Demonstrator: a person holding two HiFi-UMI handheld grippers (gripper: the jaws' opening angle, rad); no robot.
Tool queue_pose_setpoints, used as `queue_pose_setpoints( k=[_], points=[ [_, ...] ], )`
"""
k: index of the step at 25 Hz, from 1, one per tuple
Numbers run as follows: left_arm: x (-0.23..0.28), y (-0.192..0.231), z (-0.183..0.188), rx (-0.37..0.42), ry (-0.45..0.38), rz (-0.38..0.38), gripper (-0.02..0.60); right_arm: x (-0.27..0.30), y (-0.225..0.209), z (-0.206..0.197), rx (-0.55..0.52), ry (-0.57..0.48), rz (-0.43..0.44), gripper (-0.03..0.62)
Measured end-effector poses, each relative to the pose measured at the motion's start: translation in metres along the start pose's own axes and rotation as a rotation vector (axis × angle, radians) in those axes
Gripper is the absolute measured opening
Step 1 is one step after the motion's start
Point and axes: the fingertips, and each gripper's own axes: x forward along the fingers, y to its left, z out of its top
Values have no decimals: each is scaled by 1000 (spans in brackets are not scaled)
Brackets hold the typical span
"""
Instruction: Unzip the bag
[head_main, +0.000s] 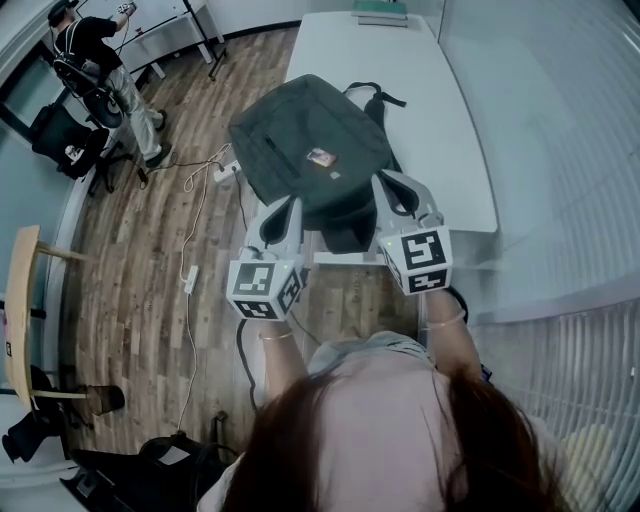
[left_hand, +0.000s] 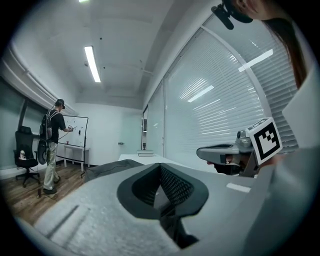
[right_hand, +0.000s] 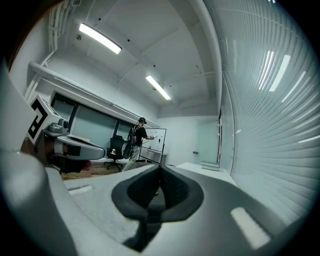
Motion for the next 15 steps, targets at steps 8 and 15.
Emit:
queue_pose_setpoints(
  k=[8,15],
  points=[
    [5,-27,8,3,5,-7,9,-24,-21,12,0,-27,-28,3],
    [7,-45,14,28,10,2,9,-36,-24,13,14,-36,-21,3]
  ],
)
